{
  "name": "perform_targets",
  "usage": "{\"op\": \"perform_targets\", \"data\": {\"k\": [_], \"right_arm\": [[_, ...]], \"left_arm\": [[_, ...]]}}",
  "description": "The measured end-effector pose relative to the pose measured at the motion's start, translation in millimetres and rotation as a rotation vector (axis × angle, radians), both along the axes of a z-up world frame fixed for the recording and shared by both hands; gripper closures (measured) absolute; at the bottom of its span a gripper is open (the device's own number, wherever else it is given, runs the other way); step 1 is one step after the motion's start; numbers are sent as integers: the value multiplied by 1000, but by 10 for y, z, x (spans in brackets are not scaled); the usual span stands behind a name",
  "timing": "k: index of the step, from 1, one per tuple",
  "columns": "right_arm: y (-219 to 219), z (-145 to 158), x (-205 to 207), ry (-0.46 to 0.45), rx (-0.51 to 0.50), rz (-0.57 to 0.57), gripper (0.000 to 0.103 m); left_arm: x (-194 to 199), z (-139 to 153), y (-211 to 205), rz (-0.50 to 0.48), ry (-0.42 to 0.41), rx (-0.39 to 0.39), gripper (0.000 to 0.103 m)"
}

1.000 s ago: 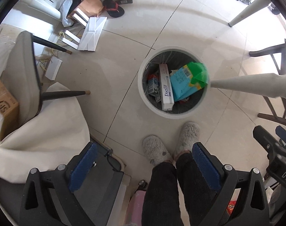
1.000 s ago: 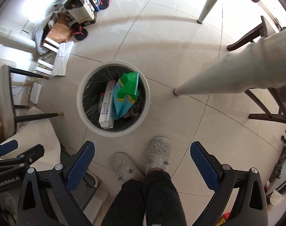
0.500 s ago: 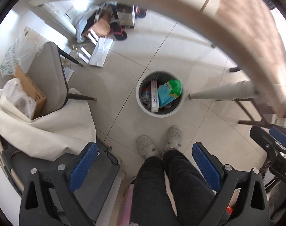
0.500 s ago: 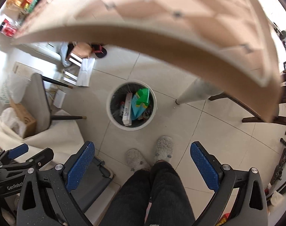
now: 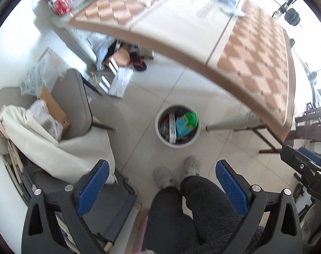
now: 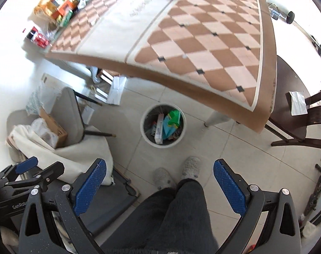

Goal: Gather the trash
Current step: 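Move both tools back up over the table, then grasp the blue plastic bag with the left tool while the right tool grasps the foil blister pack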

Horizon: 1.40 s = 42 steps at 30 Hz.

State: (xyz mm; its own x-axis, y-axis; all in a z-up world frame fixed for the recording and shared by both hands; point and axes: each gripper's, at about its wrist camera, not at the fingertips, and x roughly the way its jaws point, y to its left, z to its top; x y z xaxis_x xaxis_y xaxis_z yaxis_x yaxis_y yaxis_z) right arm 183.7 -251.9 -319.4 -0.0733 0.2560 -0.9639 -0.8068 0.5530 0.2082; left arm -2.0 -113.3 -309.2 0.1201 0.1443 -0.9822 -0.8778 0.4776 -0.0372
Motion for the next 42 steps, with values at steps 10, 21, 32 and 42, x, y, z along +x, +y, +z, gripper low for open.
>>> {"op": "perform_targets", "data": {"k": [10,21,32,42], "right_arm": [[546,413,881,43,103,-151,1],[2501,-347,2725,176,57,-374,0],[4277,-1180,3236,43,-123,-335,29],[4363,-919,3305,-129,22,-224,92]], "left_arm": [[772,665,769,30,-20,188,0],[1818,153,1996,172,318,287,0],[2210,-230,2688,238,448,209,0],[2786,-130,3063,202,364,163,0]]}}
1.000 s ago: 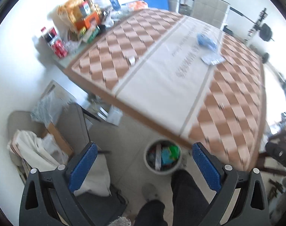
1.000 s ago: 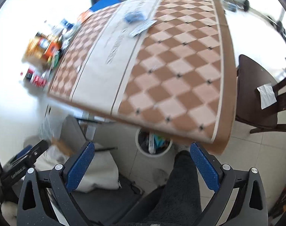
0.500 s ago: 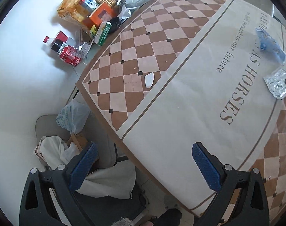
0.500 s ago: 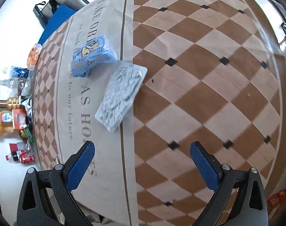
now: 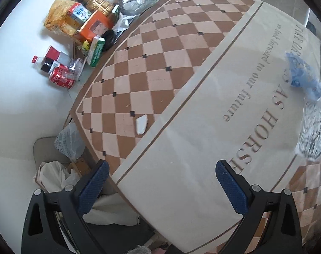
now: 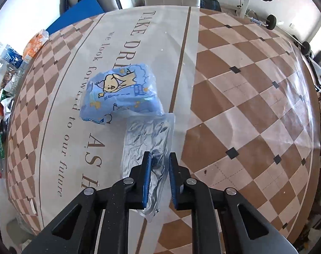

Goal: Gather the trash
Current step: 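Grasp the blue plastic bag with the left tool while the right tool grasps the foil blister pack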

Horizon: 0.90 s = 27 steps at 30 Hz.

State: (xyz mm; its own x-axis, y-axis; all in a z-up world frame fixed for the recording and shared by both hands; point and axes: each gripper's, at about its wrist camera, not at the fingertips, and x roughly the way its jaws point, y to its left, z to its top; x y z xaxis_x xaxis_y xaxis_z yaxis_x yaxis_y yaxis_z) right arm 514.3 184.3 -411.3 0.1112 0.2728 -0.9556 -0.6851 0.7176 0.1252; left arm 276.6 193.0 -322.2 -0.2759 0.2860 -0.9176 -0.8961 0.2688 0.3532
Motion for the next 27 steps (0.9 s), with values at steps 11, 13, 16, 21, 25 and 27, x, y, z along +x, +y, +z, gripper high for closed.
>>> {"op": "perform_targets", "data": {"k": [11,13,16,21,25,27], "right_arm": [[-1185,180,1063,77,61,-163,99],[-1279,145,1245,82,62,-198,98],[-1308,130,1419,77,67,-221,97],[-1193,115,1514,87,63,-213,96],[-1078,3,1545,156,29,-188,92],[-1031,-21,1513,145,26,-175,91]], "left_arm": [[1223,-171,675,-49,-414,-203,1],[1374,-268,803,-45,-451,-236,9],[1576,-419,907,-45,-477,-276,20],[1853,-641,954,-121,-420,-318,65],[1929,-652,884,-159,-412,-328,85],[1928,-615,847,-179,-406,-320,96]]}}
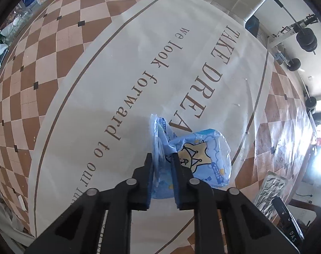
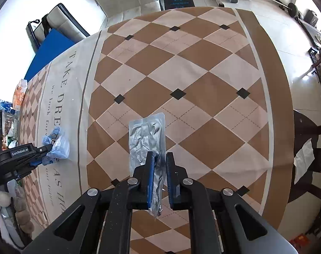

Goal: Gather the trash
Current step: 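Grasp the blue plastic bag with the left tool while the right tool grasps the foil blister pack, then carry the blue bag and foil pack down to the white bin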

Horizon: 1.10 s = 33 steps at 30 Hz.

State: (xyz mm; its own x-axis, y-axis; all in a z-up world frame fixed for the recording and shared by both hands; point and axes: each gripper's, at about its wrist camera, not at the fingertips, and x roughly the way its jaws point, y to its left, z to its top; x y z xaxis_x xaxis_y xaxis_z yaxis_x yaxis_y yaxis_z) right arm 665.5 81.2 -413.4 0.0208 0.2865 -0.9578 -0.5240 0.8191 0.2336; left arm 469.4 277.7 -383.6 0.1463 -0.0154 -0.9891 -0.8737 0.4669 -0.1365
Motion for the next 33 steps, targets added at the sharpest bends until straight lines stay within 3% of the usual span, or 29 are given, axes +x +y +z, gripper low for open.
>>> {"op": "perform_targets", "data": {"k": [2,7,15,21,27,33], "right_arm": [[11,17,-33,-15,12,1,92],[-33,190,-121,-35,69,0,98],[-128,476,-318,-64,114,33,100],[-345,695,-595,-87,137,50,100],[-651,1026,-1100,-115,181,78,100],[-1111,1355,-1900,-139,230,111,100]], "left_arm": [[-27,84,-69,-16,12,34,102],[-205,367,-237,-20,9,118,102],[-658,920,-618,-28,23,278,102],[-1099,1176,-934,-41,24,338,102],[-1633,1424,-1375,-50,-2,384,102],[-2324,1549,-1933,-76,-23,397,102]]}}
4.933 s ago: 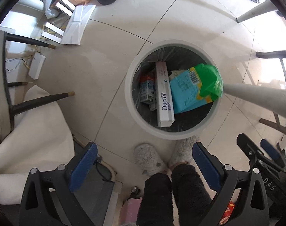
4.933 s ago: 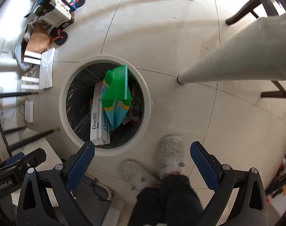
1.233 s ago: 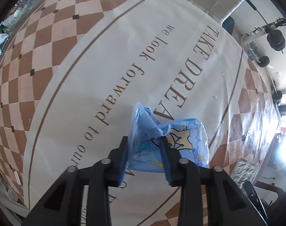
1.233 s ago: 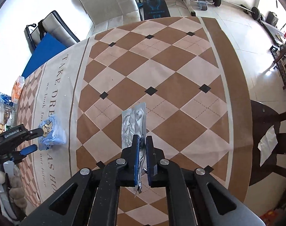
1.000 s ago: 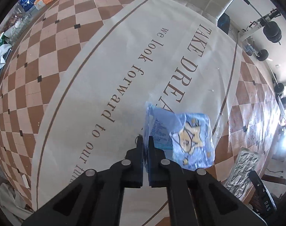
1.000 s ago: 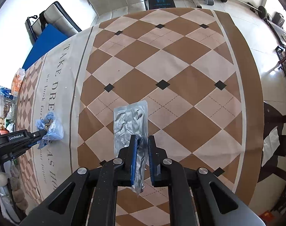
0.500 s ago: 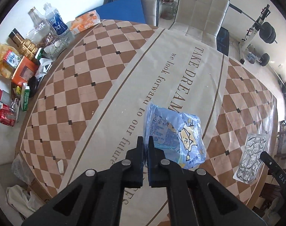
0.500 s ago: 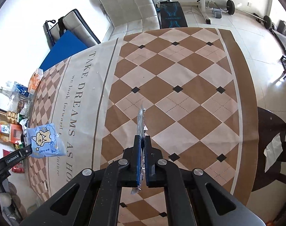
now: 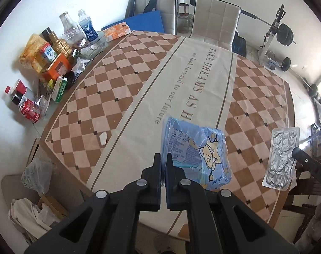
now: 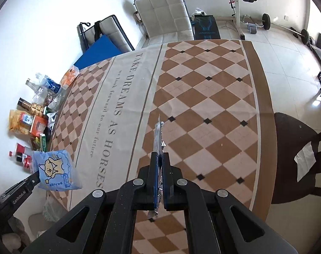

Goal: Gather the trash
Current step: 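Carry the blue bag and foil pack down to the white bin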

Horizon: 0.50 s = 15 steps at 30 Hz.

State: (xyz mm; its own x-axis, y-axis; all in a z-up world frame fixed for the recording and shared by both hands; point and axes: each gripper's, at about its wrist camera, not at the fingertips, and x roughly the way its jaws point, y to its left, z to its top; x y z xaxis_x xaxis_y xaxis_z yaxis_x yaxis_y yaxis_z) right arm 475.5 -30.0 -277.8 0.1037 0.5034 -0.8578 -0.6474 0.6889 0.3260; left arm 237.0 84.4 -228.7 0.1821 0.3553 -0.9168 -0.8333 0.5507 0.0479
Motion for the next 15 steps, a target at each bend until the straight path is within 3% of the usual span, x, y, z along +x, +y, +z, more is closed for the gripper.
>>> {"op": "perform_targets", "data": {"k": [8,15], "right_arm": [[-819,148,-1290,-6,-4,38,100],[-1441,-261,-2219,65,-69,82,100]], "left_arm": [[-994,-83,-772,-35,-30,-48,102],[-1722,-745,-1215,-8,22,-184,102]]}}
